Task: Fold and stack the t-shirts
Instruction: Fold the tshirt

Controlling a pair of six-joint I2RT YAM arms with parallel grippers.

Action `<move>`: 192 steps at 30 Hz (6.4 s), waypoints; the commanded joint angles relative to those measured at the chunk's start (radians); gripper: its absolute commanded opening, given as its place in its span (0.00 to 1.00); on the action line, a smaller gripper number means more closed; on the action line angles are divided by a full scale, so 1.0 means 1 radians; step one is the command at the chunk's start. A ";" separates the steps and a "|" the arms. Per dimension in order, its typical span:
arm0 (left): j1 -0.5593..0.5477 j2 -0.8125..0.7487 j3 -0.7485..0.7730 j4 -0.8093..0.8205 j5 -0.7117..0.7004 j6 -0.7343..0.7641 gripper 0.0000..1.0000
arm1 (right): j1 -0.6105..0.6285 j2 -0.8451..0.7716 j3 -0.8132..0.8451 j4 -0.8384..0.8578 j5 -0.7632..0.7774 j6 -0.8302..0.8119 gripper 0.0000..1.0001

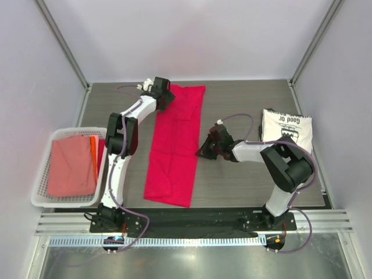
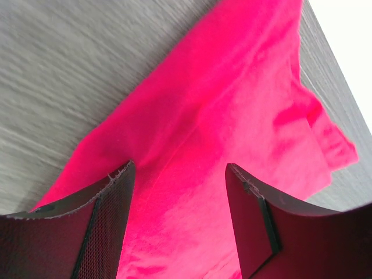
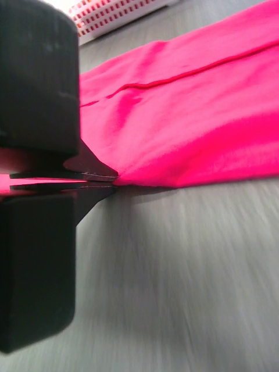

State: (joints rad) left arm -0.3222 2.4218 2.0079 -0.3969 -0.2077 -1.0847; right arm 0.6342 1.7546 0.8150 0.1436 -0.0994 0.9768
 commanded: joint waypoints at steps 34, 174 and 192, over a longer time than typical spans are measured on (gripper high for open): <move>-0.140 -0.789 -0.738 -0.025 0.066 0.388 1.00 | -0.167 -0.632 -0.275 -0.475 -0.054 -0.258 0.44; -0.043 -0.857 -1.218 0.277 0.516 0.230 0.60 | -0.364 -0.118 0.001 -0.280 -0.361 -0.356 0.56; -0.043 -0.771 -1.241 0.319 0.518 0.220 0.45 | -0.360 -0.033 0.004 -0.210 -0.350 -0.345 0.07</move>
State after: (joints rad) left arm -0.3698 1.6264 0.7792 -0.1062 0.3241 -0.8642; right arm 0.2684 1.7176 0.8154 -0.0902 -0.4656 0.6422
